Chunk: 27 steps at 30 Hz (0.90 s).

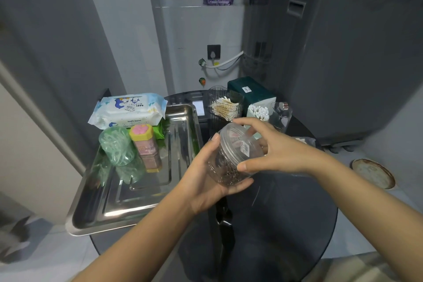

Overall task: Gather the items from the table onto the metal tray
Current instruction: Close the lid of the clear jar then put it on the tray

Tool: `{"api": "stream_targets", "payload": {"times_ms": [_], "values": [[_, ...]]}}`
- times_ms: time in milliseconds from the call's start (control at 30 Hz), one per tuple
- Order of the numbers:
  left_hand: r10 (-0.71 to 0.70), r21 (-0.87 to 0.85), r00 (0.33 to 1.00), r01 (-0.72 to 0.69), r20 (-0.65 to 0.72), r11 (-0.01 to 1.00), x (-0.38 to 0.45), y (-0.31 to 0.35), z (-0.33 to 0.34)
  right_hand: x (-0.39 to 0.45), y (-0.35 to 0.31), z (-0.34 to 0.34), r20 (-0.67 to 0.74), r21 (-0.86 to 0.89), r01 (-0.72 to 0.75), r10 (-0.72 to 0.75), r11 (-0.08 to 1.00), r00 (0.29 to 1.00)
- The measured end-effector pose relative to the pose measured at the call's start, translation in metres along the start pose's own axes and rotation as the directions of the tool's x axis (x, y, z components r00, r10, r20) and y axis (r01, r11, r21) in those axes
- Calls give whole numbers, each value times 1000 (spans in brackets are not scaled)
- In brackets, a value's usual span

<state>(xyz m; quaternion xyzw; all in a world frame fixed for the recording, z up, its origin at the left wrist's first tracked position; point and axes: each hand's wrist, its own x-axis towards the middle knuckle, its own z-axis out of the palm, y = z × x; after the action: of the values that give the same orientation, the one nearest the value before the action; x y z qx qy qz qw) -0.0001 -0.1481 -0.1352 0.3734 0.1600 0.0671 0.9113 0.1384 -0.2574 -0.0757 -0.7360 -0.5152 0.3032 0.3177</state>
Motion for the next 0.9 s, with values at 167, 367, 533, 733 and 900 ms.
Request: {"api": "stream_targets", "payload": {"times_ms": [167,367,533,733,900], "values": [[21,6,999,-22,31,1000,0,-1,1,4,5,1,8,42,0,0,999,1000],[30,45,999,-29,-23,999,-2,1,2,7,8,3,-35,-24,-11,10,1000,999],[-2,83,998,7,-61,997,-1,0,0,3,1,-1,-23,-154,-36,32,987,999],[-5,108,996,15,-91,994,-1,0,0,1,2,-2,25,-87,34,-32,996,999],[-1,150,996,15,-92,989,-3,-1,1,1,-4,4,-57,-153,49,-58,987,997]]}}
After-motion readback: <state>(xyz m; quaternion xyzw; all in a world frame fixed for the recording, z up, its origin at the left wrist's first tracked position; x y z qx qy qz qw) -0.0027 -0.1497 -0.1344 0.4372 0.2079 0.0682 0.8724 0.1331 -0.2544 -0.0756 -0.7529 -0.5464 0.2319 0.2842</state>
